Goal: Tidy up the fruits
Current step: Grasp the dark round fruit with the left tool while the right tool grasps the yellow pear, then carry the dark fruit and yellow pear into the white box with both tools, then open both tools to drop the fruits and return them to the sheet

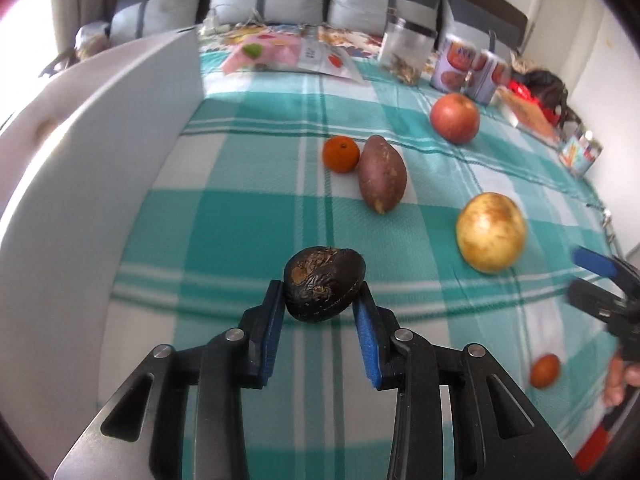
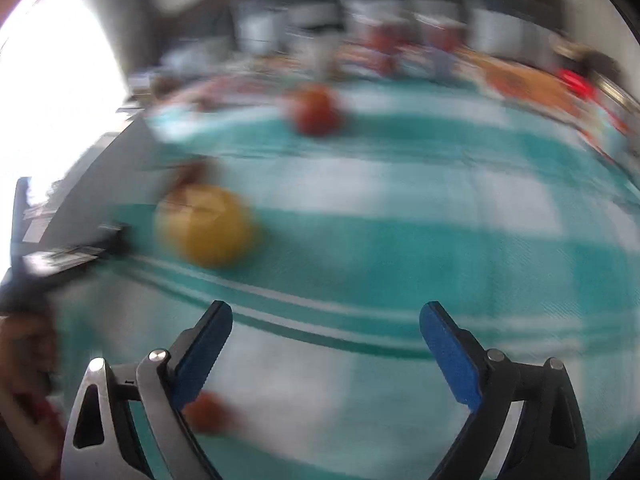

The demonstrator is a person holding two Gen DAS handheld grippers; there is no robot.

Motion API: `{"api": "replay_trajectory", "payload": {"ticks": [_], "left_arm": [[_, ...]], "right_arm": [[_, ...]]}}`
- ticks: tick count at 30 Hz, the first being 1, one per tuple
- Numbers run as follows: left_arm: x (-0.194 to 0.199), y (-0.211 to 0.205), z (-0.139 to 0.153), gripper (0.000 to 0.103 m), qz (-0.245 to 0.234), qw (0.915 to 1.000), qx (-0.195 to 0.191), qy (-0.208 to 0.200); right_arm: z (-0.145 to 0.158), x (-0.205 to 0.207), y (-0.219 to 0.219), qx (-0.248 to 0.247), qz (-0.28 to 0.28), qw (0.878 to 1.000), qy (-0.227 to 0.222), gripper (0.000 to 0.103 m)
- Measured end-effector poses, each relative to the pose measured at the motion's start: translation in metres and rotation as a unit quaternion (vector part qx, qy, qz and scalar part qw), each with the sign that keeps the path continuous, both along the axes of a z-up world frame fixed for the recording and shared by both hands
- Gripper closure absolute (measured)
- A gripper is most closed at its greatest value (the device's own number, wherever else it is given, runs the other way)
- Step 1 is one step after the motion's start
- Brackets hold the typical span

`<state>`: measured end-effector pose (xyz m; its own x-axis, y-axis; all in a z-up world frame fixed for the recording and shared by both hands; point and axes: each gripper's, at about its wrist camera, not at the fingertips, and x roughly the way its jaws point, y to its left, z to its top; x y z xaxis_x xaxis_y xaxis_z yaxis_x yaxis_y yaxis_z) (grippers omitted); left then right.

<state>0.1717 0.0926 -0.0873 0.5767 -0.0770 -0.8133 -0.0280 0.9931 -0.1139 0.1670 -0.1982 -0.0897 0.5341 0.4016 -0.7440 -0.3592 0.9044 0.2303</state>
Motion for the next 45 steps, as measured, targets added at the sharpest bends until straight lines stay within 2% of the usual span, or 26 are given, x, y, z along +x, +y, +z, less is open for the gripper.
{"api": "replay_trajectory", "payload": {"ticks": [2,5,6,7,9,13,16,20,23,28,33,36,37,38,40,43,45], "left_arm": [[-0.017,0.008,0.014,0.068,0.013,0.9997,-0.019,0.004],[-0.043,0.021,0.041,0.068,0.02,0.9989,-0.042,-0.005],[-0.049,0.026,0.049,0.068,0.021,0.9987,-0.047,-0.008],[-0.06,0.034,0.062,0.068,0.022,0.9983,-0.054,-0.012],[-0.076,0.049,0.084,0.068,0.023,0.9973,-0.067,-0.017],[-0.099,0.093,0.129,0.068,0.041,0.9953,-0.077,-0.042],[-0.097,0.138,0.144,0.068,0.078,0.9936,-0.065,-0.051],[-0.086,0.205,0.122,0.068,0.156,0.987,-0.033,-0.018],[-0.087,0.24,0.095,0.068,0.199,0.9797,-0.015,0.02],[-0.102,0.271,0.06,0.068,0.239,0.9689,-0.023,0.058],[-0.116,0.282,0.05,0.065,0.253,0.9652,-0.005,0.067],[-0.119,0.281,0.05,0.049,0.258,0.964,0.017,0.06],[-0.121,0.28,0.052,0.047,0.26,0.9638,0.021,0.055],[-0.123,0.278,0.055,0.046,0.261,0.9637,0.026,0.047],[-0.127,0.272,0.064,0.036,0.263,0.9638,0.032,0.032],[-0.133,0.253,0.085,0.024,0.257,0.9657,0.036,-0.007],[-0.135,0.23,0.102,0.022,0.242,0.969,0.034,-0.038]], "right_arm": [[0.005,0.016,0.04,-0.005,0.026,1.0,0.006,0.008],[-0.01,0.049,0.07,-0.028,0.004,0.998,0.05,0.01],[-0.017,0.059,0.074,-0.031,-0.006,0.997,0.069,0.028],[-0.022,0.065,0.075,-0.033,-0.015,0.996,0.083,0.033],[-0.018,0.067,0.074,-0.027,-0.023,0.995,0.088,0.033],[0.016,0.04,0.072,0.014,-0.01,0.998,0.061,0.033],[0.058,0.021,0.1,0.044,0.035,0.998,0.039,0.033],[0.108,0.001,0.182,0.079,0.125,0.989,0.018,0.033],[0.123,-0.016,0.264,0.097,0.196,0.976,0.025,0.033],[0.104,-0.033,0.381,0.072,0.265,0.96,0.05,0.033],[0.075,-0.044,0.448,-0.002,0.291,0.956,0.048,0.033],[0.065,-0.044,0.462,-0.029,0.287,0.956,0.045,0.032],[0.065,-0.042,0.459,-0.027,0.281,0.959,0.038,0.032],[0.071,-0.04,0.452,-0.016,0.273,0.962,0.026,0.032],[0.089,-0.039,0.435,0.003,0.261,0.965,0.003,0.02],[0.12,-0.037,0.4,0.018,0.246,0.968,-0.038,0.013],[0.135,-0.037,0.367,0.021,0.23,0.971,-0.064,0.007]]}}
